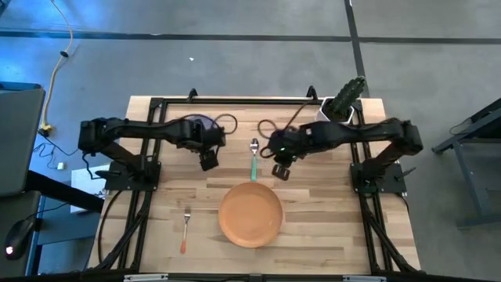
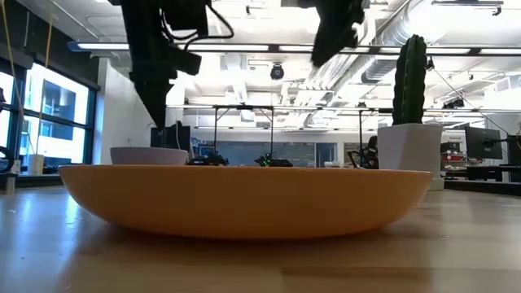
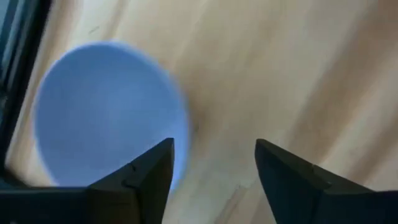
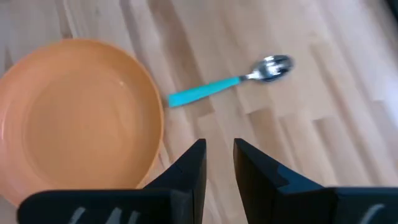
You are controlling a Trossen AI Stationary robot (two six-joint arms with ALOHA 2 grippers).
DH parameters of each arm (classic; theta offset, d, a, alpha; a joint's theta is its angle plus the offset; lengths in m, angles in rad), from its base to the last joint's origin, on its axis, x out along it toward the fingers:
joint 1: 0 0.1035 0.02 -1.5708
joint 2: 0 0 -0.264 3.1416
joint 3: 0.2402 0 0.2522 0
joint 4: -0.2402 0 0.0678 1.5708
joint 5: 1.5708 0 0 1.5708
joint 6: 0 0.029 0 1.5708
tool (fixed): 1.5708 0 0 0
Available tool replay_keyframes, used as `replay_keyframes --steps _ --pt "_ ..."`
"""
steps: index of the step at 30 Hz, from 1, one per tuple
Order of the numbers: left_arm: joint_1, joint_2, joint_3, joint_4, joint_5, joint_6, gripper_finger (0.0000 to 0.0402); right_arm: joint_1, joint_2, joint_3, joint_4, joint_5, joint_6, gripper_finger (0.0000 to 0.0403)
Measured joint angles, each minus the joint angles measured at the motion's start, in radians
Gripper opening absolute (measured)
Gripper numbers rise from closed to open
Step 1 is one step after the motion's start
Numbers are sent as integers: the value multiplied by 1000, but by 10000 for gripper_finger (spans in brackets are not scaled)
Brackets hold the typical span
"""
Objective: Set table place
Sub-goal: Put the purple bowl on the orange plate
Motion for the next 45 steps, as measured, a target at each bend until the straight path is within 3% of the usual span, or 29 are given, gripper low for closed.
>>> replay_keyframes --steps 8,23,29,33,35,40,45 --pt "118 9 0 -3 106 -66 220 11 -174 0 -21 88 36 71" --pt "130 185 0 4 48 -59 208 11 -211 -1 -24 133 36 71" --pt "159 245 -1 19 76 -37 146 11 -211 -1 -23 133 35 71" --pt "154 246 -1 22 54 -24 45 11 -211 -1 -23 133 35 71" --pt "155 236 -2 25 53 -9 14 11 -211 -1 -23 133 35 71" --pt "120 188 5 -2 68 -9 4 11 -211 -1 -24 133 23 71" --pt "-33 111 78 -51 95 -33 3 3 -211 -1 -24 140 8 71"
